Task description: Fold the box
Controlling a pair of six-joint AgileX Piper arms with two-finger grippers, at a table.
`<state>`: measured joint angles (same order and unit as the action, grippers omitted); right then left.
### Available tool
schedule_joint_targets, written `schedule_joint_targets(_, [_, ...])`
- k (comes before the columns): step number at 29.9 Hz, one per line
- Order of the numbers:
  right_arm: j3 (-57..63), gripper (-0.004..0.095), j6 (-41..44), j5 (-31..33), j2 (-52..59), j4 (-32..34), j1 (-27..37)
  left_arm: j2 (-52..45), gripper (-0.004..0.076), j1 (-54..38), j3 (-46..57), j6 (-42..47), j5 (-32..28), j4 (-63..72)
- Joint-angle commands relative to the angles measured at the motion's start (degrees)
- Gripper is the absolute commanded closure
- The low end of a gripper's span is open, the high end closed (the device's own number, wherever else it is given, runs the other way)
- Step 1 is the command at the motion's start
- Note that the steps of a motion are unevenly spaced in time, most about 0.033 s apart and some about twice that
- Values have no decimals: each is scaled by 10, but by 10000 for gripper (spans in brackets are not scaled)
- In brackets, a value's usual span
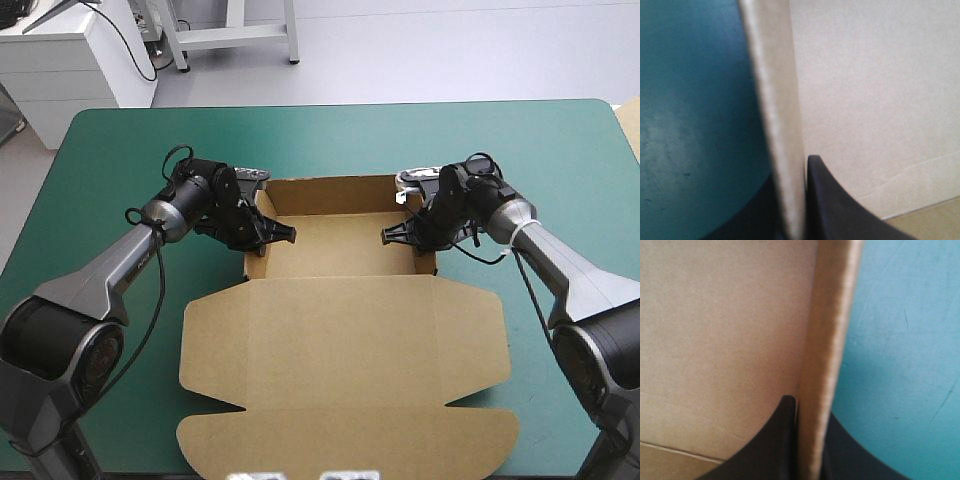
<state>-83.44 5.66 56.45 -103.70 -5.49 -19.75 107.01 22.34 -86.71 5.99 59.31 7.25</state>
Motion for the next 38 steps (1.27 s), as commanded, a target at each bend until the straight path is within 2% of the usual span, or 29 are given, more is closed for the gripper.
schedule_joint_targets(1, [-14,875,-31,-9,19,11,0,-3,729,2,-7,-36,-62,-15])
schedule_joint_targets(4, [-16,739,-3,-8,19,34,0,-3,682,2,-7,-36,-62,-17])
schedule_joint_targets(6, [-16,627,10,-8,19,47,0,-4,602,2,-7,-36,-59,-26])
schedule_joint_targets(8, [-16,527,18,-7,19,61,0,-5,486,2,-7,-36,-59,-36])
schedule_joint_targets(12, [-20,449,18,-1,19,79,0,-6,248,2,-12,-36,-57,-36])
schedule_joint_targets(14, [-27,449,18,5,19,99,0,-6,184,2,-22,-36,-52,-34])
schedule_joint_targets(28, [-125,449,26,77,19,131,0,-6,174,2,-125,-36,79,-38])
schedule_joint_targets(38, [-137,450,26,90,19,121,0,-7,174,2,-132,-47,89,-14])
